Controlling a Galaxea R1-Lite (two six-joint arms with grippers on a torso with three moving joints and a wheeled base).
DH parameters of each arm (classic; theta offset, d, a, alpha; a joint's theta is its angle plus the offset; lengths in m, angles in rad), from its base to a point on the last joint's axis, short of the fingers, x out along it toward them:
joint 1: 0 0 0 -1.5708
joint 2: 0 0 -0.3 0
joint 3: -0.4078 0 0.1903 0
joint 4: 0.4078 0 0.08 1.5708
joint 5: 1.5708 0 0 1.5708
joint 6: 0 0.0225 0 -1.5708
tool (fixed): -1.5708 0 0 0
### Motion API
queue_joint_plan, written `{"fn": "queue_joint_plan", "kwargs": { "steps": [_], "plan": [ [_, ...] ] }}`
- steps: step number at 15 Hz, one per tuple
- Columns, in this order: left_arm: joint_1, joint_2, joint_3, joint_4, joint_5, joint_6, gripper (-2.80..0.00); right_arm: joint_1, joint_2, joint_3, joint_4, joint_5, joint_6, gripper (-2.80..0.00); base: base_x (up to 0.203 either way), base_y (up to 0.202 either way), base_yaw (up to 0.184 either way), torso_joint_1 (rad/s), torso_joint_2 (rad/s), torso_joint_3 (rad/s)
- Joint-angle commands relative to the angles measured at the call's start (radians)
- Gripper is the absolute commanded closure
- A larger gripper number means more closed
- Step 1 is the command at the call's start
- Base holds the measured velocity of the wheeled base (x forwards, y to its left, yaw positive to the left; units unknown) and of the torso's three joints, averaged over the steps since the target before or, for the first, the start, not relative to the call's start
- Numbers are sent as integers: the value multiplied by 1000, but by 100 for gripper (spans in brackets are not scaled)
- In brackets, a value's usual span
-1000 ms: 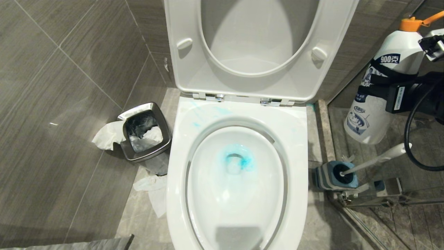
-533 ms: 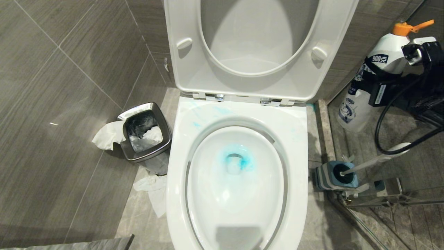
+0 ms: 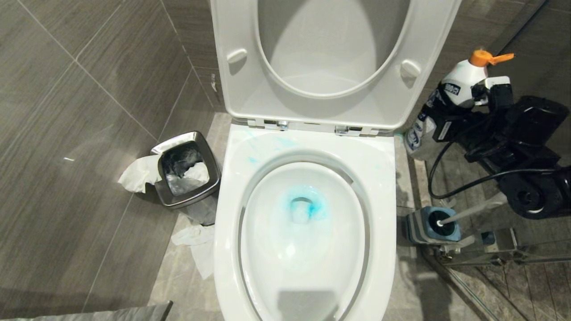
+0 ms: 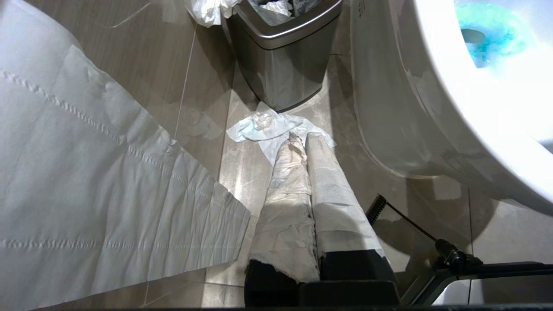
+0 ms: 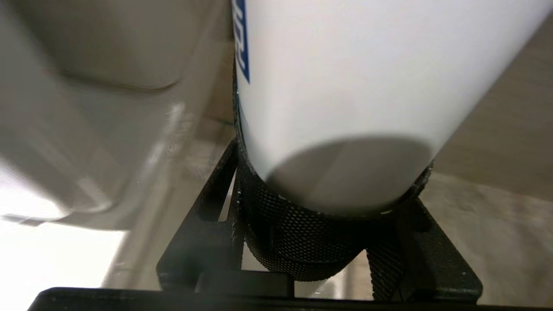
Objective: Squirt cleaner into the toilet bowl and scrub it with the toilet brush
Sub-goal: Place the cleaning agent on the floor
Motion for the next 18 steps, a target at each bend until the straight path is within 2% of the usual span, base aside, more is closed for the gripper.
{"fn": "queue_joint_plan", "kwargs": {
  "steps": [1,9,18],
  "plan": [
    [0,2,2,0,0,2,0,24,86,-12,-12,0,-2,0,0,0,0,0,0,0],
    [0,2,2,0,0,5,0,35,226,-157,-12,0,-2,0,0,0,0,0,0,0],
    [0,2,2,0,-4,7,0,34,263,-160,-15,-2,-2,0,0,0,0,0,1,-4]
  ]
}}
